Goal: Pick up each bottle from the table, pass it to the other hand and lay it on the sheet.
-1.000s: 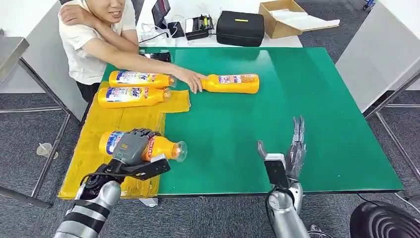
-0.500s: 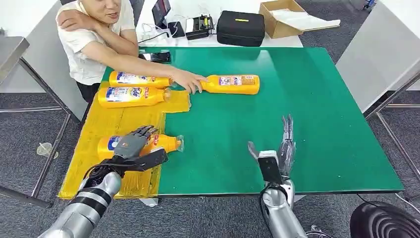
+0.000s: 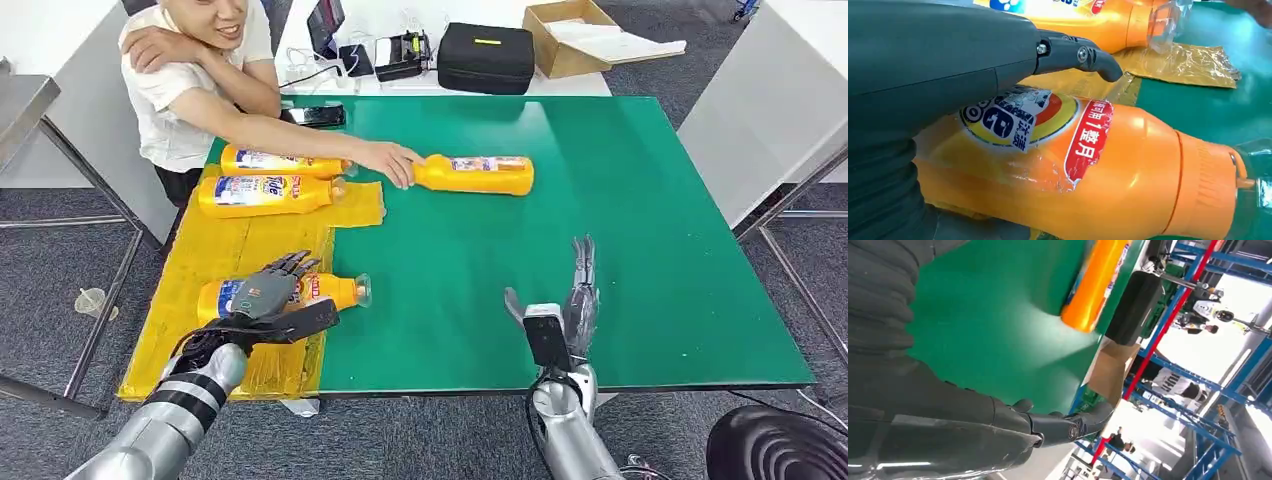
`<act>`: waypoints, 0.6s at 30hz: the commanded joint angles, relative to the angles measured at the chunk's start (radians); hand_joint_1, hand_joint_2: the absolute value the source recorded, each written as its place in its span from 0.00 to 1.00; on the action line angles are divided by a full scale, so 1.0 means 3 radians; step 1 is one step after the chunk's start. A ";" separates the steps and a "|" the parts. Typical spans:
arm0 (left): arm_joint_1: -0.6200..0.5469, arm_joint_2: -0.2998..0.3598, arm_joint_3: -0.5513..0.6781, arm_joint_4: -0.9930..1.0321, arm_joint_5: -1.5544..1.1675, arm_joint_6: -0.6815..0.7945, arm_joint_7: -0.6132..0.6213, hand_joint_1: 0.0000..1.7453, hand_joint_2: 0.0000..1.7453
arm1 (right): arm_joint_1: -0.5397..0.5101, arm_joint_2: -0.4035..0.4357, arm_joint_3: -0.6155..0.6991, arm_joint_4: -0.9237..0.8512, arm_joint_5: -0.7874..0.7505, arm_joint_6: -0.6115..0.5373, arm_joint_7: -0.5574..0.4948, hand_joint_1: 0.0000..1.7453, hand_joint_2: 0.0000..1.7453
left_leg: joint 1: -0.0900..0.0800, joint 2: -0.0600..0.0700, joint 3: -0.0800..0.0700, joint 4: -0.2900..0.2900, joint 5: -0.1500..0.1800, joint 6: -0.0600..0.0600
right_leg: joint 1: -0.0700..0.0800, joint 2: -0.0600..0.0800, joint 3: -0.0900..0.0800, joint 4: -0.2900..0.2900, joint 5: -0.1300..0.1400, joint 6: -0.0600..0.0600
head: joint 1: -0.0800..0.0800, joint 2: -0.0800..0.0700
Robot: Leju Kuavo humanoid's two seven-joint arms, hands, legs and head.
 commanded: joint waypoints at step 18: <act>0.0700 0.0252 -0.0488 -0.1783 0.1223 -0.0641 -0.0299 0.00 1.00 | -0.0076 -0.0230 0.0069 0.0063 0.0611 -0.0430 -0.0006 0.00 1.00 | 0.0002 0.0016 0.0019 0.0003 -0.0012 0.0001 | 0.0005 0.0009 0.0018 -0.0001 -0.0007 -0.0013 | 0.0000 0.0000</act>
